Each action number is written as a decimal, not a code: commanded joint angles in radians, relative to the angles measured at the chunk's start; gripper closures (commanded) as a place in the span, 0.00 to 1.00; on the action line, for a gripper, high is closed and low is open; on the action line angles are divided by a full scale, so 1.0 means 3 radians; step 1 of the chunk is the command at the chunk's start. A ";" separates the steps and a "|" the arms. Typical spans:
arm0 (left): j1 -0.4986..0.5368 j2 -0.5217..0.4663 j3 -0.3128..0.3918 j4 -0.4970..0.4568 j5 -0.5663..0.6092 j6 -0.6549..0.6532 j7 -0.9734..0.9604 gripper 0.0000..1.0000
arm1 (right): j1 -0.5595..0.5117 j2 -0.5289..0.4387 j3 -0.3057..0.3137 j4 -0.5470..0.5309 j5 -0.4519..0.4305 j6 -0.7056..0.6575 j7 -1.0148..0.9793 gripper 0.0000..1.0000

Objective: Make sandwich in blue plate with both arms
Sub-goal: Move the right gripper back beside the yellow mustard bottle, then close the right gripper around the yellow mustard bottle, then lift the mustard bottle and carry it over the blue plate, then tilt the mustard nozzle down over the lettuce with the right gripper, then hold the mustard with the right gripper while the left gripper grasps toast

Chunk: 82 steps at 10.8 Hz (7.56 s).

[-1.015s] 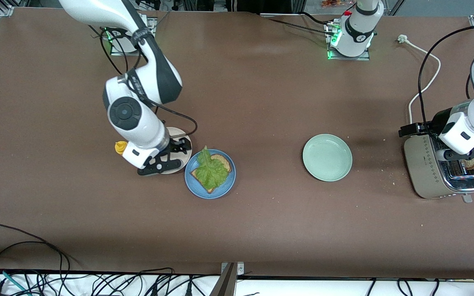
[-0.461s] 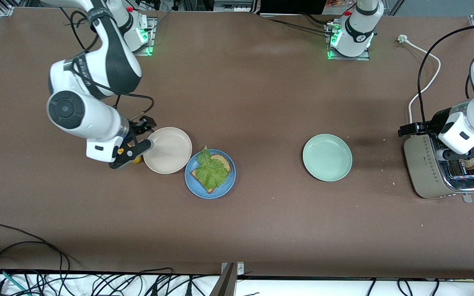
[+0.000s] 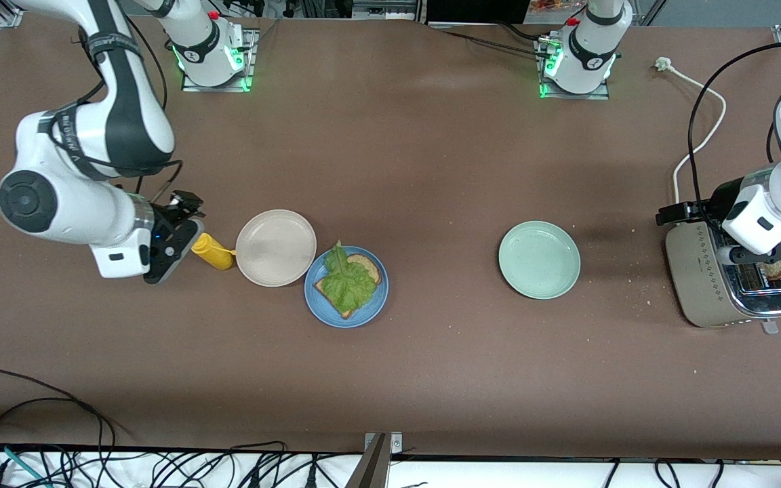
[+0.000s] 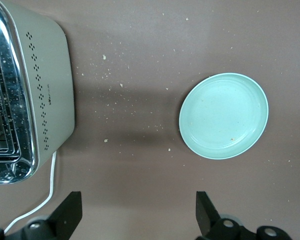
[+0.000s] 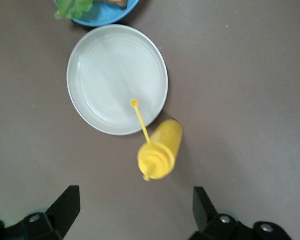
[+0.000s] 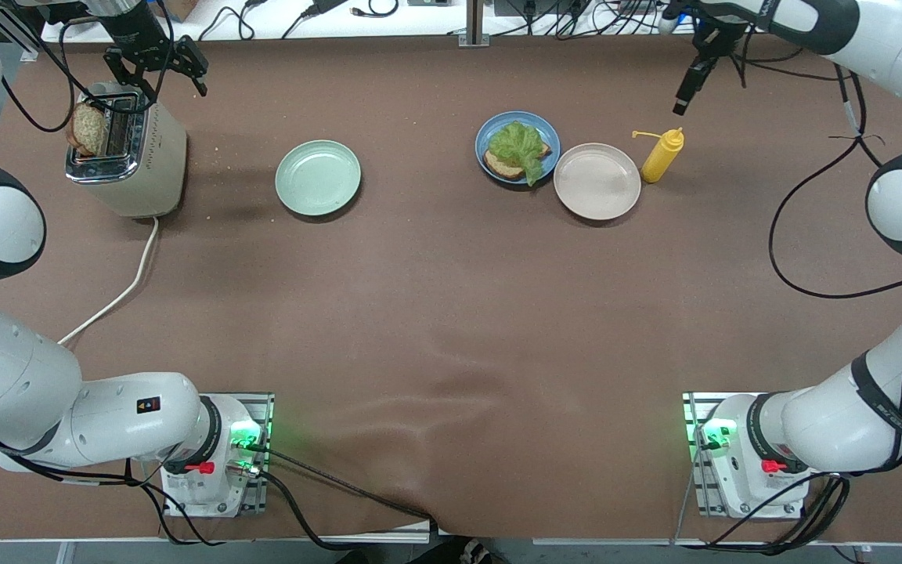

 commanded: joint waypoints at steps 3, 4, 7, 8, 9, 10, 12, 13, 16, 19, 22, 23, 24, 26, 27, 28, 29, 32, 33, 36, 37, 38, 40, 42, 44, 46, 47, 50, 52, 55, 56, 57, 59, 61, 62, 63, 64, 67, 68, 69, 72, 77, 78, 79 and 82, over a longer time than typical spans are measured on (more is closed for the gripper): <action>0.0014 -0.0046 0.0001 0.0004 -0.0047 -0.0059 0.0081 0.00 | -0.0644 0.0152 0.0078 -0.0100 0.0545 0.0130 -0.1516 0.00; 0.0014 -0.0046 0.0001 0.0004 -0.0047 -0.0059 0.0081 0.00 | -0.0751 0.0218 0.0078 -0.0095 0.0647 0.0125 -0.1767 0.00; 0.0014 -0.0041 0.0001 0.0009 -0.0047 -0.0054 0.0086 0.00 | -0.1013 0.0408 0.0083 -0.0100 0.1051 0.0095 -0.2442 0.00; 0.0014 -0.0041 0.0001 0.0009 -0.0047 -0.0054 0.0086 0.00 | -0.1079 0.0464 0.0083 -0.0095 0.1158 0.0085 -0.2601 0.00; 0.0014 -0.0041 0.0001 0.0009 -0.0047 -0.0054 0.0086 0.00 | -0.1135 0.0535 0.0083 -0.0080 0.1286 0.0064 -0.2795 0.00; 0.0014 -0.0041 0.0001 0.0009 -0.0047 -0.0054 0.0086 0.00 | -0.1197 0.0648 0.0083 -0.0075 0.1495 -0.0002 -0.3010 0.00; 0.0014 -0.0041 0.0001 0.0009 -0.0047 -0.0054 0.0086 0.00 | -0.1274 0.0878 0.0083 -0.0080 0.1858 -0.0008 -0.3465 0.00; 0.0014 -0.0041 0.0001 0.0009 -0.0047 -0.0054 0.0086 0.00 | -0.1310 0.0950 0.0083 -0.0080 0.1946 -0.0008 -0.3624 0.00; 0.0014 -0.0041 0.0001 0.0009 -0.0047 -0.0054 0.0091 0.00 | -0.1361 0.1195 0.0083 -0.0080 0.2263 -0.0150 -0.4099 0.00; 0.0034 -0.0041 0.0001 0.0004 -0.0047 -0.0054 0.0107 0.00 | -0.1351 0.1456 0.0083 -0.0111 0.2682 -0.0151 -0.4529 0.00; 0.0034 -0.0041 0.0001 0.0009 -0.0047 -0.0054 0.0107 0.00 | -0.1351 0.1574 0.0088 -0.0157 0.2837 -0.0146 -0.4760 0.00; 0.0034 -0.0041 0.0001 0.0009 -0.0047 -0.0054 0.0107 0.00 | -0.1346 0.1605 0.0103 -0.0157 0.2867 -0.0130 -0.4760 0.00; 0.0034 -0.0041 0.0001 0.0004 -0.0047 -0.0054 0.0107 0.00 | -0.1341 0.1625 0.0174 -0.0157 0.2888 -0.0120 -0.4760 0.00; 0.0034 -0.0041 0.0001 0.0004 -0.0047 -0.0054 0.0107 0.00 | -0.1320 0.1676 0.0226 -0.0157 0.2985 -0.0079 -0.4760 0.00; 0.0034 -0.0036 0.0001 0.0004 -0.0047 -0.0054 0.0107 0.00 | -0.1305 0.1692 0.0231 -0.0162 0.3010 -0.0069 -0.4760 0.00; 0.0034 -0.0036 0.0001 0.0004 -0.0047 -0.0054 0.0107 0.00 | -0.1290 0.1697 0.0231 -0.0162 0.3011 -0.0044 -0.4760 0.00; 0.0034 -0.0036 0.0001 0.0004 -0.0047 -0.0054 0.0107 0.00 | -0.1289 0.1697 0.0231 -0.0162 0.3011 -0.0008 -0.4760 0.17; 0.0029 -0.0036 0.0001 0.0004 -0.0047 -0.0054 0.0107 0.00 | -0.1284 0.1687 0.0231 -0.0141 0.3005 0.0125 -0.4755 0.97; 0.0029 -0.0036 0.0001 0.0004 -0.0047 -0.0054 0.0107 0.00 | -0.1279 0.1671 0.0226 -0.0126 0.2980 0.0146 -0.4735 1.00; 0.0029 -0.0036 -0.0004 0.0004 -0.0047 -0.0054 0.0107 0.00 | -0.1162 0.1504 0.0226 -0.0106 0.2792 0.0370 -0.4486 1.00; 0.0029 -0.0036 -0.0004 0.0004 -0.0047 -0.0054 0.0102 0.00 | -0.1060 0.1351 0.0226 -0.0116 0.2558 0.0502 -0.4257 1.00; 0.0029 -0.0036 -0.0009 0.0004 -0.0047 -0.0054 0.0097 0.00 | -0.0958 0.1207 0.0221 -0.0116 0.2323 0.0585 -0.3920 1.00; 0.0029 -0.0036 -0.0009 0.0004 -0.0047 -0.0054 0.0092 0.00 | -0.0799 0.1012 0.0221 -0.0111 0.1812 0.0652 -0.3098 1.00; 0.0029 -0.0036 -0.0009 0.0004 -0.0047 -0.0054 0.0092 0.00 | -0.0615 0.0849 0.0221 -0.0106 0.1346 0.0652 -0.2326 1.00; 0.0029 -0.0036 -0.0014 0.0004 -0.0047 -0.0054 0.0086 0.00 | -0.0411 0.0701 0.0221 -0.0111 0.0855 0.0647 -0.1573 1.00; 0.0029 -0.0036 -0.0014 0.0004 -0.0047 -0.0054 0.0076 0.00 | -0.0216 0.0593 0.0221 -0.0111 0.0542 0.0637 -0.1173 1.00; 0.0029 -0.0036 -0.0014 0.0004 -0.0047 -0.0054 0.0076 0.00 | -0.0140 0.0577 0.0221 -0.0111 0.0424 0.0622 -0.0994 1.00; 0.0029 -0.0036 -0.0014 0.0004 -0.0047 -0.0054 0.0076 0.00 | 0.0136 0.0450 0.0226 -0.0136 -0.0127 0.0611 -0.0518 1.00; 0.0034 -0.0036 -0.0009 0.0004 -0.0047 -0.0054 0.0102 0.00 | 0.0422 0.0363 0.0221 -0.0167 -0.0566 0.0510 -0.0232 1.00; 0.0070 -0.0086 -0.0004 0.0004 0.0146 -0.0064 0.0102 0.00 | 0.0893 0.0362 0.0221 -0.0162 -0.1191 0.0381 0.0438 1.00; 0.0070 -0.0092 -0.0019 0.0009 0.0405 -0.0115 0.0112 0.00 | 0.1000 0.0378 0.0221 -0.0177 -0.1360 0.0376 0.0586 1.00; 0.0075 -0.0107 -0.0009 0.0009 0.0479 -0.0130 0.0127 0.00 | 0.1057 0.0393 0.0221 -0.0187 -0.1523 0.0366 0.0684 1.00; 0.0085 -0.0117 0.0001 0.0014 0.0495 -0.0131 0.0153 0.00 | 0.1195 0.0444 0.0221 -0.0208 -0.2028 0.0325 0.0949 1.00; 0.0116 -0.0117 0.0001 0.0014 0.0470 -0.0131 0.0168 0.00 | 0.1242 0.0505 0.0221 -0.0213 -0.2398 0.0304 0.1109 1.00; 0.0126 -0.0117 -0.0004 0.0014 0.0464 -0.0131 0.0168 0.00 | 0.1282 0.0556 0.0226 -0.0208 -0.2485 0.0309 0.1170 1.00; 0.0126 -0.0123 -0.0004 0.0014 0.0464 -0.0131 0.0168 0.00 | 0.1323 0.0617 0.0221 -0.0208 -0.2598 0.0320 0.1343 1.00; 0.0136 -0.0118 0.0001 0.0024 0.0464 -0.0120 0.0173 0.00 | 0.1415 0.0679 0.0221 -0.0213 -0.2710 0.0320 0.1562 1.00; 0.0361 -0.0112 0.0001 0.0060 0.0459 -0.0120 0.0561 0.00 | 0.1533 0.0837 0.0211 -0.0213 -0.2874 0.0350 0.1876 1.00; 0.0442 -0.0112 0.0001 0.0065 0.0464 -0.0120 0.0633 0.00 | 0.1533 0.0883 0.0211 -0.0213 -0.2976 0.0396 0.2023 1.00; 0.0499 -0.0112 0.0001 0.0101 0.0464 -0.0120 0.0689 0.00 | 0.1553 0.0909 0.0211 -0.0213 -0.3002 0.0407 0.2106 1.00; 0.0795 -0.0082 0.0001 0.0142 0.0464 -0.0115 0.1021 0.00 | 0.1564 0.0915 0.0185 -0.0218 -0.3130 0.0407 0.2127 1.00; 0.1338 0.0215 0.0001 0.0224 0.0469 0.0263 0.1594 0.00 | 0.1564 0.0930 0.0149 -0.0269 -0.3330 0.0427 0.2163 1.00; 0.1338 0.0245 0.0001 0.0229 0.0464 0.0263 0.1595 0.00 | 0.1564 0.0930 0.0149 -0.0269 -0.3330 0.0427 0.2163 1.00; 0.1338 0.0296 0.0001 0.0234 0.0459 0.0273 0.1590 0.00 | 0.1564 0.0930 0.0149 -0.0269 -0.3325 0.0427 0.2163 1.00; 0.1318 0.0475 -0.0004 0.0285 0.0444 0.0529 0.1498 0.00 | 0.1564 0.0925 0.0149 -0.0269 -0.3325 0.0432 0.2163 1.00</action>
